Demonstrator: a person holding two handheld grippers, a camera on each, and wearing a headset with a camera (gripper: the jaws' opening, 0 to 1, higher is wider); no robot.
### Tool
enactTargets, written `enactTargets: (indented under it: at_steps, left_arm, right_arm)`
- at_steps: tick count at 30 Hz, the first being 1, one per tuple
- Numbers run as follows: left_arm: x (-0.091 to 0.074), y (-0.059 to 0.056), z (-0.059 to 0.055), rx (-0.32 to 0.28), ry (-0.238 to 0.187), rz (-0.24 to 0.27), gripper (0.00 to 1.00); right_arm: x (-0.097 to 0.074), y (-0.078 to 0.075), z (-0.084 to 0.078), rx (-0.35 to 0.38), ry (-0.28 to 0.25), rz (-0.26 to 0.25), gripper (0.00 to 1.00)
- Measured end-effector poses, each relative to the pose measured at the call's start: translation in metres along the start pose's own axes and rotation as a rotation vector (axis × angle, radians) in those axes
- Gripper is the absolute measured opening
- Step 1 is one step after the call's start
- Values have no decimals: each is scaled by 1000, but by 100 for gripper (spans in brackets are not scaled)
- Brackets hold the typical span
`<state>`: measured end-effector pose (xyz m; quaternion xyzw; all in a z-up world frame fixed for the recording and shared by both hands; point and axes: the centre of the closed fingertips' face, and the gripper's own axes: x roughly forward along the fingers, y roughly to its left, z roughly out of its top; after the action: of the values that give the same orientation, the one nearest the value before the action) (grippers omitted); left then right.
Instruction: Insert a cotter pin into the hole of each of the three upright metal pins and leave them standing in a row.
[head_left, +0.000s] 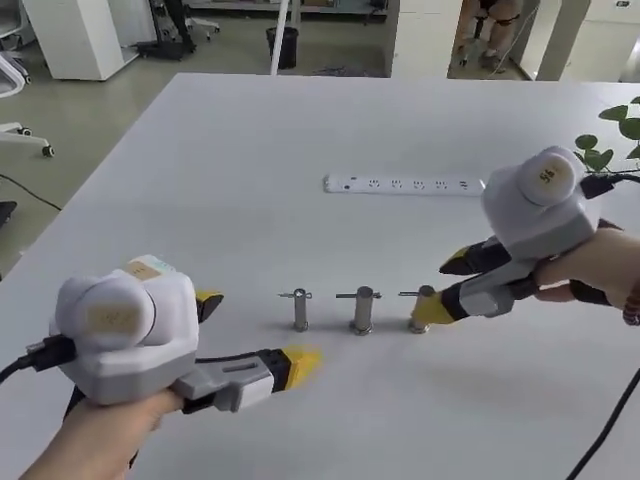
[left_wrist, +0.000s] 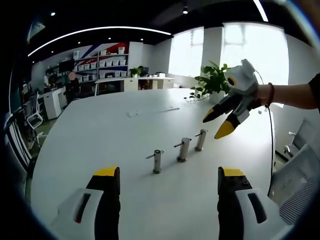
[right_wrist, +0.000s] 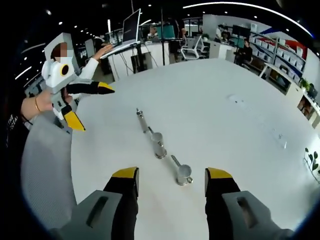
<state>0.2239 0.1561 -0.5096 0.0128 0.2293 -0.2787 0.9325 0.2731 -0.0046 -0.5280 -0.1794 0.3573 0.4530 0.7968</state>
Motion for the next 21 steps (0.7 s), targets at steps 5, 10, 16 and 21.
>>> enactTargets:
  at_steps: [5, 10, 16, 21]
  left_arm:
    - [3, 1, 5, -4, -1, 13, 80]
    - [6, -1, 3, -4, 24, 30, 80]
    - [9, -4, 7, -12, 15, 44, 86]
    - [8, -7, 7, -24, 22, 48, 89]
  right_arm:
    - [-6, 10, -4, 39, -31, -38, 54]
    - [-14, 15, -5, 142, -99, -87, 57]
    - [-21, 24, -4, 186, -155, -111, 67]
    - [-20, 30, -9, 196, -173, -126, 75]
